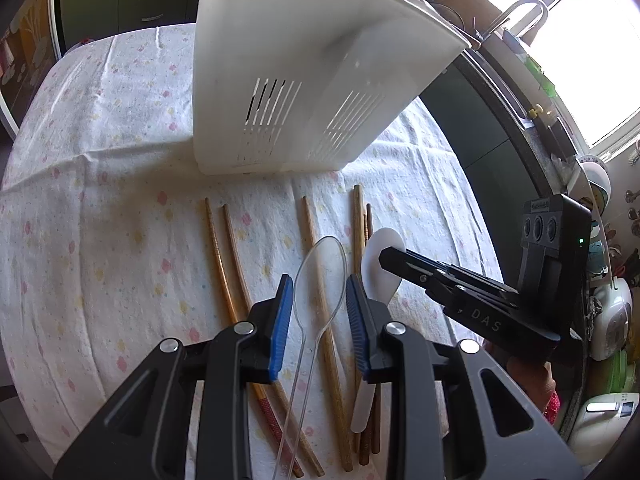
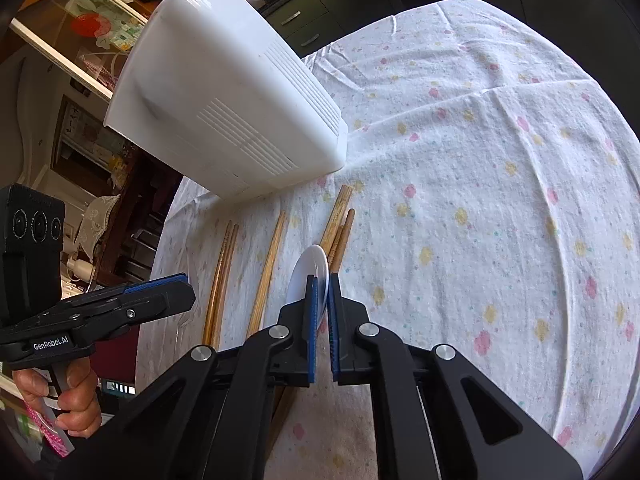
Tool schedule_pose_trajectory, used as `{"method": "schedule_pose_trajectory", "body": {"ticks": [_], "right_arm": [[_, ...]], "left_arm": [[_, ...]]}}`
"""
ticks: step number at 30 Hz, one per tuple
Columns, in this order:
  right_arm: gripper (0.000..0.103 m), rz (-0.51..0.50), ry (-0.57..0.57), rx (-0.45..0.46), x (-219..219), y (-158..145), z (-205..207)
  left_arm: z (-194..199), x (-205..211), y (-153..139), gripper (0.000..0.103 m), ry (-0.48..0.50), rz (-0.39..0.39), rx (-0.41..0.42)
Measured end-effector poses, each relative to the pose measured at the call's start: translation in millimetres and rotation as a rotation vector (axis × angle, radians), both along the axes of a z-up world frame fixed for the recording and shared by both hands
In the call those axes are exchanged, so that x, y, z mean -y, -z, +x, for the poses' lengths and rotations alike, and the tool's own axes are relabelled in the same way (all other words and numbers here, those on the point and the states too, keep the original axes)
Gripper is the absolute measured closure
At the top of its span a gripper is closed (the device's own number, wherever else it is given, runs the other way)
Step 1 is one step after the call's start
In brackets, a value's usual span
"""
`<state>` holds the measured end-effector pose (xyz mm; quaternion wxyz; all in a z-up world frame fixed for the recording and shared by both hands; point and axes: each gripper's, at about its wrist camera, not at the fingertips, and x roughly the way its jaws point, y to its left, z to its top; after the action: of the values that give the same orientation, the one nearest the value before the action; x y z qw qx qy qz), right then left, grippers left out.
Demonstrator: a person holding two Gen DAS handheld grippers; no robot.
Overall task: Organize utensils
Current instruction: 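Close the right gripper on the white plastic spoon while the left gripper holds the clear spoon, then lift the clear spoon into the caddy and open the left gripper while the right gripper carries the white spoon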
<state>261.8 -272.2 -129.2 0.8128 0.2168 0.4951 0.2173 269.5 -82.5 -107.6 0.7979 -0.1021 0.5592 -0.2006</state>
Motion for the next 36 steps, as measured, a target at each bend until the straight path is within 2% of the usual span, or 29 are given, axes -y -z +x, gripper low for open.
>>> {"method": "schedule_pose_trajectory", "body": {"ticks": [5, 9, 15, 18, 23, 29, 34, 36], "right_arm": [[0.098, -0.013, 0.026, 0.109, 5, -32, -15], [0.098, -0.027, 0.048, 0.239, 7, -70, -31], [0.098, -0.046, 0.083, 0.429, 6, -127, -50], [0.098, -0.054, 0.094, 0.494, 4, -147, -58], [0.098, -0.074, 0.114, 0.569, 5, -170, -71], [0.098, -0.083, 0.112, 0.582, 3, -179, -78], [0.098, -0.097, 0.128, 0.588, 8, -180, -80], [0.098, -0.099, 0.135, 0.589, 11, -180, -83]], "left_arm": [[-3, -3, -11, 0.077, -0.002, 0.001, 0.032], [-8, -4, -30, 0.077, -0.002, -0.004, 0.081], [-20, -6, -77, 0.077, -0.011, -0.018, 0.199], [-21, -9, -107, 0.077, -0.026, -0.027, 0.27], [-13, -17, -162, 0.077, -0.082, -0.062, 0.432], [3, -20, -219, 0.077, -0.178, -0.114, 0.701], [22, -22, -233, 0.077, -0.213, -0.202, 0.911], [34, -22, -230, 0.077, -0.23, -0.216, 0.952]]}}
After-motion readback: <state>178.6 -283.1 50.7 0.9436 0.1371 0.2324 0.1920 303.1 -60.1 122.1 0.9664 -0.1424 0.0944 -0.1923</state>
